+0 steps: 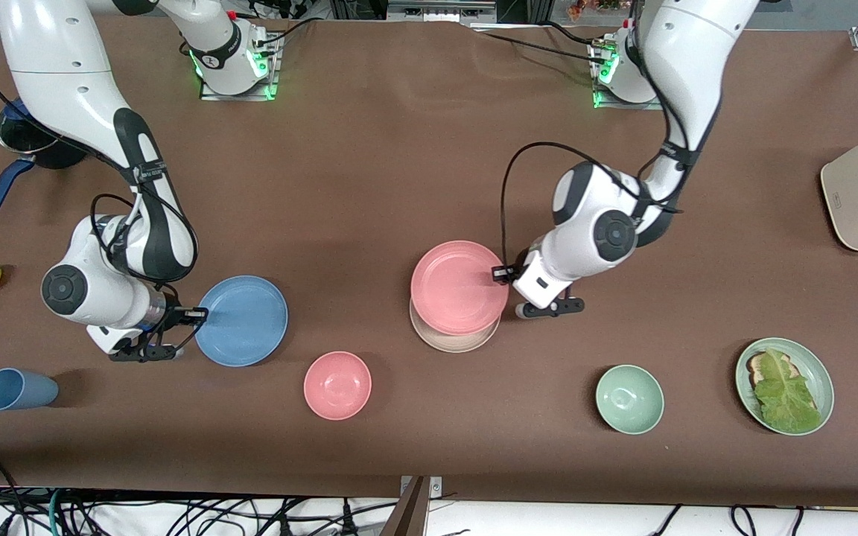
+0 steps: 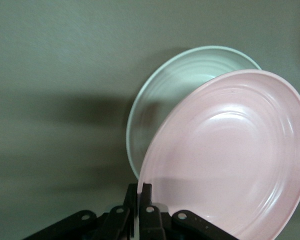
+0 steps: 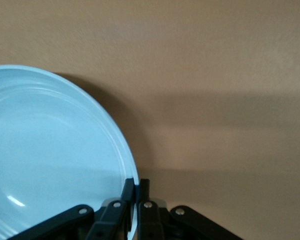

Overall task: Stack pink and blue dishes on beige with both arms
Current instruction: 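Carry the pink plate onto the beige plate while the right gripper grips the blue plate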

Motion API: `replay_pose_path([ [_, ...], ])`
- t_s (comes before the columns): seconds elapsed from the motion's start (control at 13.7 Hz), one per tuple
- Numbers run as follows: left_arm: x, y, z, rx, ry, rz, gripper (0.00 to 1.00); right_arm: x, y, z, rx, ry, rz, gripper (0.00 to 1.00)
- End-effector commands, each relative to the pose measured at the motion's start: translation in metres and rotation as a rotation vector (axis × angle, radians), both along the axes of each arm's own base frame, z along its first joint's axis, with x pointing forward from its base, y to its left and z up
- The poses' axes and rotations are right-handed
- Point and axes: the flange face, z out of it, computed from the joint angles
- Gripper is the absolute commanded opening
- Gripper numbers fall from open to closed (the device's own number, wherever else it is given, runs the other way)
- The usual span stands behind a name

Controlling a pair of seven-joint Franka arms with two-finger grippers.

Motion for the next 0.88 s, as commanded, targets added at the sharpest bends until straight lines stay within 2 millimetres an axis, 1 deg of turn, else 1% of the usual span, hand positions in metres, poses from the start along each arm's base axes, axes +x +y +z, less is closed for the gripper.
replay_pose_path([
  [0.0,0.004,-0.014,-0.013,-0.012,-0.018,0.031,0.00,0.012,0.006,0.056,0.024,0.000,0.035,0.00],
  [0.15,0.004,-0.013,-0.023,-0.009,-0.014,0.033,0.00,0.017,0.009,0.105,0.032,0.019,0.066,0.00],
  [0.29,0.004,-0.012,-0.027,-0.005,-0.011,0.033,0.00,0.012,0.010,0.147,0.041,0.057,0.075,0.00],
  [0.36,0.004,-0.011,-0.031,-0.002,-0.007,0.035,0.00,0.009,0.016,0.169,0.046,0.076,0.083,0.00],
  [0.44,0.004,-0.010,-0.034,0.001,-0.003,0.036,0.00,0.010,0.021,0.186,0.048,0.086,0.090,0.00],
  [0.51,0.004,-0.009,-0.035,0.002,-0.002,0.037,0.00,0.010,0.025,0.195,0.051,0.092,0.095,0.00],
  [0.58,0.006,-0.008,-0.035,0.003,-0.003,0.038,0.00,0.010,0.032,0.198,0.054,0.090,0.092,0.00],
  [0.66,0.008,-0.007,-0.033,0.001,-0.008,0.040,0.00,0.009,0.047,0.200,0.054,0.088,0.091,0.00],
  [0.73,0.009,-0.007,-0.035,0.001,-0.007,0.040,0.00,0.007,0.064,0.200,0.050,0.088,0.089,0.00],
  [0.8,0.009,-0.007,-0.034,0.000,-0.009,0.040,0.04,0.006,0.077,0.200,0.049,0.090,0.078,0.00],
])
